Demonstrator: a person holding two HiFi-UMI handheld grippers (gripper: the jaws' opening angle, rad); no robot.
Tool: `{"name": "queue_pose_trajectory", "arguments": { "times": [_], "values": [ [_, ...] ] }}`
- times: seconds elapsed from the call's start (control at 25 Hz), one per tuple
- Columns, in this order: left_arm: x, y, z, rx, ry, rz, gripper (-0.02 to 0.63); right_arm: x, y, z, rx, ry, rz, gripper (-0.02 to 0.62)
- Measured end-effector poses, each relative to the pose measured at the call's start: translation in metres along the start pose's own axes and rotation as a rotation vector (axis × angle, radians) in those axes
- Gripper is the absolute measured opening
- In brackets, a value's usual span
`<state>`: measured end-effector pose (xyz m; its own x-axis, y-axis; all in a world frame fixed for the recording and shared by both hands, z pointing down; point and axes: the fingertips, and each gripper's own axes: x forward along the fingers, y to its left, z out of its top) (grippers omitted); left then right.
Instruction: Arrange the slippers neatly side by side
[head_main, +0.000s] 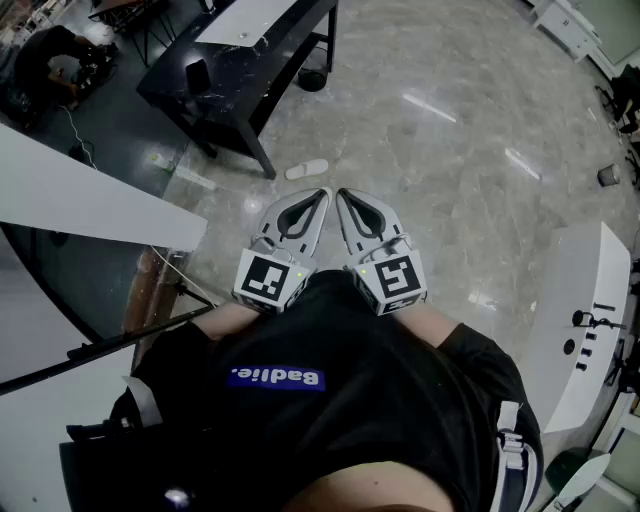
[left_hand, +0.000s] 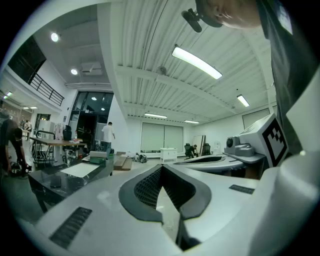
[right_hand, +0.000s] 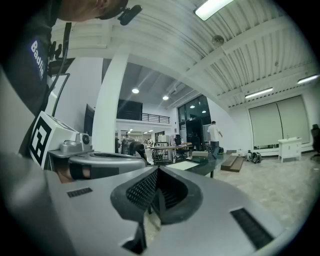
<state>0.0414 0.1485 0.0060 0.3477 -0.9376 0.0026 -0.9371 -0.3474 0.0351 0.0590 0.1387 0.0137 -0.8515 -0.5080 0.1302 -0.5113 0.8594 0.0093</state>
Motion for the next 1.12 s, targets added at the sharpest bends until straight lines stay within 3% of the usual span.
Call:
{"name": "queue_pose_trajectory", "arguments": {
  "times": [0.92,1.12],
  "values": [
    [-0.008,0.006,-0.003,-0.022,-0.007,0.001,-0.014,0.003,0.007,-0.006,0.019,0.014,0.014,0.0],
    [-0.012,0.016,-0.024,-0.034,0.045,0.016,-0.014,0.002,0.0,-0.017,0.058,0.02,-0.009,0.0]
  ]
}}
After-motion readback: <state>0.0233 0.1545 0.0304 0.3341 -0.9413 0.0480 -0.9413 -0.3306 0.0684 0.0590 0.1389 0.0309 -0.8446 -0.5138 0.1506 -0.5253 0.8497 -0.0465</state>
